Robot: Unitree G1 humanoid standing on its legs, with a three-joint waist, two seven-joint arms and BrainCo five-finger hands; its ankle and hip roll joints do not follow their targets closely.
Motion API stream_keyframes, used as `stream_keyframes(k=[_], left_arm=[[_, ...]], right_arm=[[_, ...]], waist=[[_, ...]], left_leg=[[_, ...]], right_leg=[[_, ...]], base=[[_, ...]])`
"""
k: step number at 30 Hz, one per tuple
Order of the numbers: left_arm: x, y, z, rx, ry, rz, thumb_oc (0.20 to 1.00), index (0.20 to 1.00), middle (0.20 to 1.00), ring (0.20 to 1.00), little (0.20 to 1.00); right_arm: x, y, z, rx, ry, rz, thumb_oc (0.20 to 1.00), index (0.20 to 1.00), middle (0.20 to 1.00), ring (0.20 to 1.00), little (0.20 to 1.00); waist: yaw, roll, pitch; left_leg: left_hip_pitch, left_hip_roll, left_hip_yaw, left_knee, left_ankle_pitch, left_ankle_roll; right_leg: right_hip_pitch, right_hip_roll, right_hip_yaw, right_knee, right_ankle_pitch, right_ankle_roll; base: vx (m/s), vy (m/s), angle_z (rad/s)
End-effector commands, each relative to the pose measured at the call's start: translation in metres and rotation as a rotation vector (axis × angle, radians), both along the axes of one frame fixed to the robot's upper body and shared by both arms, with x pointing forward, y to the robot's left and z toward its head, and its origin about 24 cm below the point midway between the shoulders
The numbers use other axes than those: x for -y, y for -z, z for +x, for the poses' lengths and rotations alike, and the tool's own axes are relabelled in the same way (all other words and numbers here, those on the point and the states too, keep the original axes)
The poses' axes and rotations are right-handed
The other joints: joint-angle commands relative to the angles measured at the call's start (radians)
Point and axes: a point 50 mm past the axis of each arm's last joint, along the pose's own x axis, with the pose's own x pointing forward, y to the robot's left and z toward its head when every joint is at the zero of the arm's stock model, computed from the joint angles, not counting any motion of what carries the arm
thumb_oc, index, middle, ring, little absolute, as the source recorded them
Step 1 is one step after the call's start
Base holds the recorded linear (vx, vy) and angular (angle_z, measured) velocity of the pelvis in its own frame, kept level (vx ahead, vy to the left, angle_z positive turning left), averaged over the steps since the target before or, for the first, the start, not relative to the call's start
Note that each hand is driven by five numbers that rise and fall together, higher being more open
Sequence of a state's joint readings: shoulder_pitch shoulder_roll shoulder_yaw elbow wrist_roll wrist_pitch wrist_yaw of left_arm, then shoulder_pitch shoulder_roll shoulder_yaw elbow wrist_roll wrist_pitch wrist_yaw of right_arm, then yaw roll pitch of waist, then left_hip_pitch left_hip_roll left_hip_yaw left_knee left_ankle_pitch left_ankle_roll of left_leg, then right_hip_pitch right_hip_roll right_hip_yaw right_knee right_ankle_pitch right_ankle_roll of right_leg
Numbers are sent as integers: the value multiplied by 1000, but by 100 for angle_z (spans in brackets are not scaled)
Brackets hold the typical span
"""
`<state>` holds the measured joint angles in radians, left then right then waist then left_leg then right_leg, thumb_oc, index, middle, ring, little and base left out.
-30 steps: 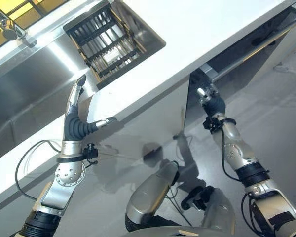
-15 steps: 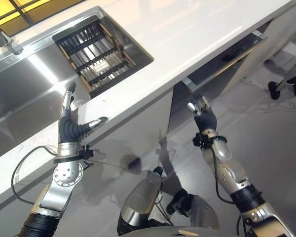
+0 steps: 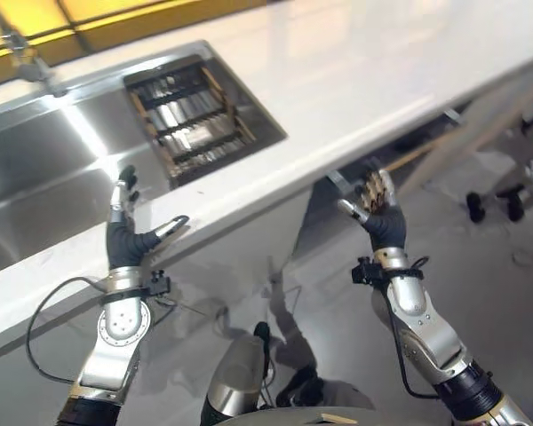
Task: Pick up plates and place into dishwasher.
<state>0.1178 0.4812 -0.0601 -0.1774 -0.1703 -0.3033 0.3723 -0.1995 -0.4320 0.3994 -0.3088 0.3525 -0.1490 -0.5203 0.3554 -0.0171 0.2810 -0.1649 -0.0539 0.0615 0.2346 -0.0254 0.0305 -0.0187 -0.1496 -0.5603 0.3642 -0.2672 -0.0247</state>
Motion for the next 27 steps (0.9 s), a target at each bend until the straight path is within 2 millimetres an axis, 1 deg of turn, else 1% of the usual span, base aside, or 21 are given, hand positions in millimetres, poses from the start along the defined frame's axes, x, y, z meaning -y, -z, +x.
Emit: stream_keyframes(k=[1, 2, 3, 4, 5, 6, 7, 8, 9, 10, 11, 12, 13, 15, 16, 17, 19, 22, 27], left_arm=[[8, -4, -7, -11, 108, -16, 1000, 1000, 1000, 1000, 1000], [8, -6, -7, -4, 111, -14, 1000, 1000, 1000, 1000, 1000], [8, -11, -6, 20, 118, -9, 1000, 1000, 1000, 1000, 1000], [9, -14, -4, 34, 132, -5, 1000, 1000, 1000, 1000, 1000], [9, -18, -2, 51, 146, -4, 1000, 1000, 1000, 1000, 1000], [10, -23, 0, 70, 154, -3, 1000, 1000, 1000, 1000, 1000], [11, -26, 2, 82, 162, -4, 1000, 1000, 1000, 1000, 1000], [12, -28, 3, 89, 162, -9, 1000, 1000, 1000, 1000, 1000], [14, -31, 6, 100, 162, -32, 1000, 1000, 1000, 1000, 1000], [17, -34, 10, 108, 171, -38, 1000, 1000, 1000, 1000, 1000], [20, -36, 14, 112, 179, -35, 1000, 1000, 1000, 1000, 1000], [22, -39, 17, 113, 185, -39, 1000, 1000, 1000, 1000, 1000], [24, -42, 21, 112, 187, -47, 1000, 1000, 1000, 1000, 1000], [30, -47, 27, 120, 201, -50, 1000, 1000, 1000, 1000, 1000], [34, -49, 30, 116, 223, -61, 1000, 1000, 1000, 1000, 1000], [38, -49, 33, 107, 242, -68, 1000, 1000, 1000, 1000, 1000], [43, -48, 35, 93, 268, -95, 1000, 1000, 1000, 1000, 1000], [48, -44, 33, 60, 302, -140, 1000, 1000, 1000, 1000, 1000], [48, -43, 31, 53, 315, -178, 1000, 1000, 1000, 1000, 1000]], right_arm=[[-8, -45, -2, 225, 12, -32, 1000, 1000, 1000, 1000, 1000], [-8, -47, -2, 233, 16, -37, 1000, 1000, 1000, 1000, 1000], [-9, -49, -3, 255, 14, -57, 1000, 1000, 1000, 1000, 1000], [-10, -50, -4, 263, 10, -57, 1000, 1000, 1000, 1000, 1000], [-10, -49, -6, 270, -1, -58, 1000, 1000, 1000, 1000, 1000], [-10, -49, -8, 273, 5, -60, 1000, 1000, 1000, 1000, 1000], [-10, -47, -9, 269, 7, -59, 1000, 1000, 1000, 1000, 1000], [-10, -46, -10, 268, 0, -56, 1000, 1000, 1000, 1000, 1000], [-9, -46, -11, 272, -18, -54, 1000, 1000, 1000, 1000, 1000], [-6, -45, -12, 276, -23, -54, 1000, 1000, 1000, 1000, 1000], [-4, -45, -12, 276, -31, -54, 1000, 1000, 1000, 1000, 1000], [-3, -46, -10, 275, -35, -60, 1000, 1000, 1000, 1000, 1000], [-1, -47, -7, 272, -45, -69, 1000, 1000, 1000, 1000, 1000], [3, -48, -3, 267, -48, -75, 1000, 1000, 1000, 1000, 1000], [6, -48, 0, 252, -31, -81, 1000, 1000, 1000, 1000, 1000], [9, -48, 4, 235, -17, -81, 1000, 1000, 1000, 1000, 1000], [14, -45, 7, 202, 3, -73, 1000, 1000, 1000, 1000, 1000], [20, -39, 7, 159, 21, -83, 1000, 1000, 1000, 1000, 1000], [22, -32, 5, 126, 5, -102, 1000, 1000, 1000, 1000, 1000]], waist=[[31, -12, -100], [33, -14, -106], [37, -18, -118], [32, -15, -126], [24, -11, -131], [13, -5, -134], [1, 0, -138], [-10, 3, -141], [-34, 2, -146], [-58, -6, -156], [-71, -14, -164], [-84, -22, -175], [-102, -24, -185], [-133, -23, -196], [-153, -24, -200], [-158, -23, -208], [-157, -28, -222], [-159, -33, -240], [-168, -27, -265]], left_leg=[[-19, -30, -59, 5, -3, -47], [-11, -37, -65, -7, -1, -40], [4, -54, -68, -20, -10, -17], [9, -70, -70, -33, 8, 13], [30, -83, -83, -41, -2, 38], [44, -87, -94, -42, -12, 53], [55, -88, -108, -44, -20, 66], [66, -87, -113, -55, -20, 69], [69, -85, -135, -63, -16, 67], [63, -91, -164, -62, -9, 58], [55, -98, -179, -58, -7, 50], [51, -99, -182, -59, 1, 39], [55, -92, -174, -67, 1, 26], [62, -79, -174, -80, -7, 15], [68, -78, -179, -83, -14, 19], [76, -70, -186, -91, -16, 17], [87, -58, -187, -98, -19, 4], [107, -37, -187, -114, -21, -7], [148, 3, -161, -183, -7, -25]], right_leg=[[104, 7, 72, -99, 121, 55], [104, -1, 71, -88, 126, 64], [99, -30, 70, -24, 166, 90], [73, -59, 63, 50, 235, 107], [40, -86, 87, 158, 285, 129], [3, -100, 120, 260, 294, 136], [-21, -100, 159, 319, 297, 134], [-37, -92, 190, 330, 305, 132], [-50, -48, 248, 258, 279, 117], [-39, 4, 281, 153, 255, 109], [-29, 25, 297, 72, 252, 106], [-22, 17, 316, -34, 282, 104], [-15, 13, 336, -131, 298, 105], [-10, 23, 394, -266, 304, 111], [-16, 33, 434, -263, 323, 116], [-7, 36, 434, -276, 299, 113], [21, 39, 412, -319, 288, 105], [50, 39, 402, -368, 298, 104], [79, 43, 393, -444, 321, 105]], base=[[130, 194, 77], [119, 216, 97], [33, 248, 83], [54, 309, 77], [36, 263, 80], [97, 183, 103], [56, 94, 92], [27, -2, 78], [20, -92, 49], [40, -135, 49], [47, -138, 71], [42, -123, 81], [34, -130, 70], [66, -130, 29], [88, -123, 54], [82, -127, 85], [68, -146, 84], [57, -116, 21], [37, -82, 8]])
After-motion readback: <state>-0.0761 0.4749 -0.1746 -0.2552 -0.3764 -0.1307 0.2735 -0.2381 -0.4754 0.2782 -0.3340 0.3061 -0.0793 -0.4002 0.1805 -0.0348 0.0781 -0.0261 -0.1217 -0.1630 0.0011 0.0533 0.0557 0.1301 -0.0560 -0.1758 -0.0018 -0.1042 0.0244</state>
